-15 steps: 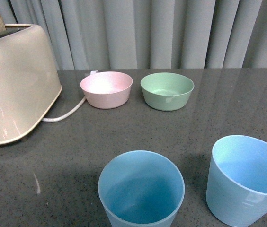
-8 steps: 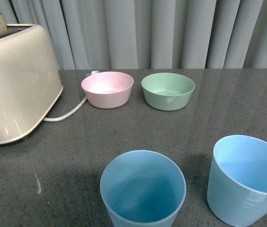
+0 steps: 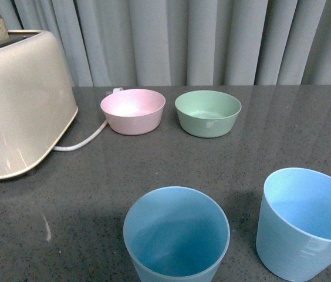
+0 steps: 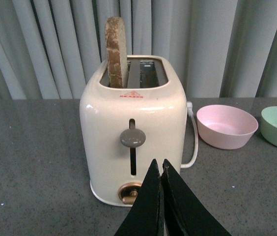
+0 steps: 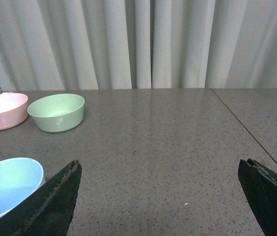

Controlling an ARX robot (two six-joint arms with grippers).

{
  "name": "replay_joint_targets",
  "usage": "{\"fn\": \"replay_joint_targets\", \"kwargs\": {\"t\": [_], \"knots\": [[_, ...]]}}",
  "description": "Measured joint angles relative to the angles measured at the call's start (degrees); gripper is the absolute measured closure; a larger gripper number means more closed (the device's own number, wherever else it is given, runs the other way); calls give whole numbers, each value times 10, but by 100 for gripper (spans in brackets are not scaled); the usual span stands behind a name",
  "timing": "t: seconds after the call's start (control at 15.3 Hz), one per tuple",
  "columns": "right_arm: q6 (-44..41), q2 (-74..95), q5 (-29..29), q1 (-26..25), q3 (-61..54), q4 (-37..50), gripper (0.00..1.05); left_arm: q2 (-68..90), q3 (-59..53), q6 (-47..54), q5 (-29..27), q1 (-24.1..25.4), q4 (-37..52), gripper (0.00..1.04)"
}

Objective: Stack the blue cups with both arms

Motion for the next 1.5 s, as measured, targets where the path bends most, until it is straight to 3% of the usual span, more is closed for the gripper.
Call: {"fn": "replay_joint_targets", "kwargs": {"t": [0.59,0.65,1.24,1.31,1.5], "knots": [[0,0,0,0,0,0,7,-141,-56,0,0,0,-84,104],[0,0,0,0,0,0,7,-147,-69,0,0,0,-61,104],[0,0,0,0,0,0,7,-253,-70,0,0,0,-179,104],[0,0,0,0,0,0,7,-315,-70,0,2,0,-267,104],[0,0,0,0,0,0,7,-335,-70,0,0,0,-266,104]]}}
